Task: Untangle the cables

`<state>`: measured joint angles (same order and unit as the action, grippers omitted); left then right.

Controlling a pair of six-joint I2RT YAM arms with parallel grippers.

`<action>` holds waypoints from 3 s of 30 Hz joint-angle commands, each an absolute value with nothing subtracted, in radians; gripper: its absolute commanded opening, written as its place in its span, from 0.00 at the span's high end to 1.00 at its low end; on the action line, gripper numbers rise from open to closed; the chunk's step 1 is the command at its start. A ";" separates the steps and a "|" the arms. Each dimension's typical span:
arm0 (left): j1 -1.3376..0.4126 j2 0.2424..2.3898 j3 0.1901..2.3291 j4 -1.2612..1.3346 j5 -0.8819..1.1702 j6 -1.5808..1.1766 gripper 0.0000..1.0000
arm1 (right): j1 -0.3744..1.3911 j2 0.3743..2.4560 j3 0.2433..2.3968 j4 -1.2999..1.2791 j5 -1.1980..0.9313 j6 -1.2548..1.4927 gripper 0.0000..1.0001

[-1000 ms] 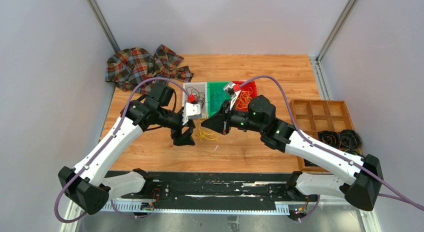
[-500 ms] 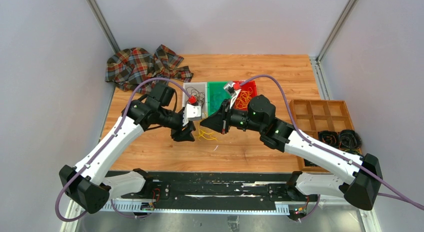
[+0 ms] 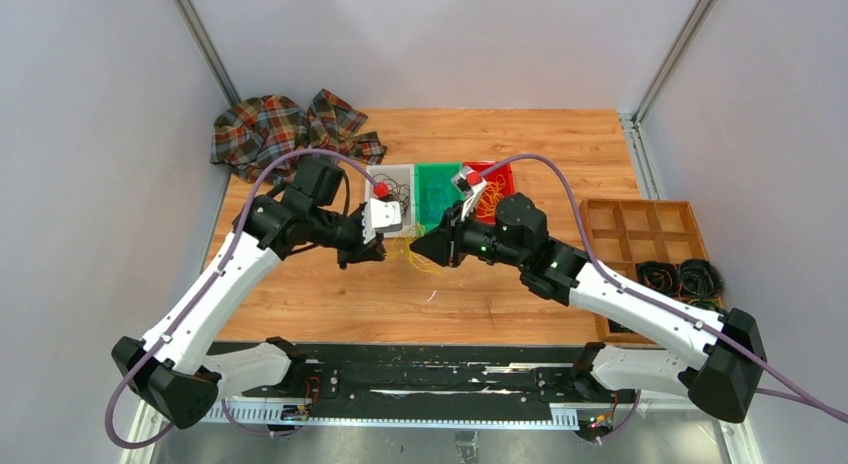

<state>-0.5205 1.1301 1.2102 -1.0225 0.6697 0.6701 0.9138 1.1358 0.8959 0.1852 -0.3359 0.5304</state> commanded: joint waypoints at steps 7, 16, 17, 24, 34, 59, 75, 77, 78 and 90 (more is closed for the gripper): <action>-0.526 1.129 1.375 -1.033 0.514 0.644 0.99 | 0.890 1.028 0.812 0.056 -0.096 0.397 0.50; -0.526 1.129 1.383 -1.032 0.529 0.624 0.99 | 0.986 1.058 0.891 0.098 -0.119 0.339 0.46; -0.526 1.129 1.381 -1.032 0.528 0.625 0.99 | 1.001 1.069 0.904 0.101 -0.120 0.330 0.46; -0.526 1.127 1.398 -1.046 0.547 0.609 0.99 | 1.073 1.140 0.968 0.122 -0.133 0.289 0.46; -0.526 1.126 1.446 -1.088 0.605 0.579 0.99 | 1.097 1.213 1.020 0.109 -0.083 0.249 0.46; -0.526 1.149 1.791 -1.190 0.689 0.527 1.00 | 1.078 1.303 0.868 0.204 -0.051 0.319 0.74; -0.526 1.152 1.988 -1.187 0.578 0.536 1.00 | 1.077 1.299 0.841 0.201 -0.050 0.338 0.74; -0.526 1.152 1.993 -1.187 0.573 0.540 1.00 | 1.075 1.301 0.838 0.199 -0.047 0.340 0.74; -0.526 1.152 1.993 -1.187 0.569 0.541 1.00 | 1.075 1.303 0.835 0.199 -0.045 0.340 0.74; -0.526 1.150 1.954 -1.187 0.565 0.558 0.99 | 1.069 1.203 0.864 0.149 -0.043 0.319 0.40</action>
<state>-0.5205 1.1503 1.9617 -1.1862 0.5713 0.5476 1.0775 1.2671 0.8448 0.1535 -0.0471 0.3305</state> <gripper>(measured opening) 0.043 0.521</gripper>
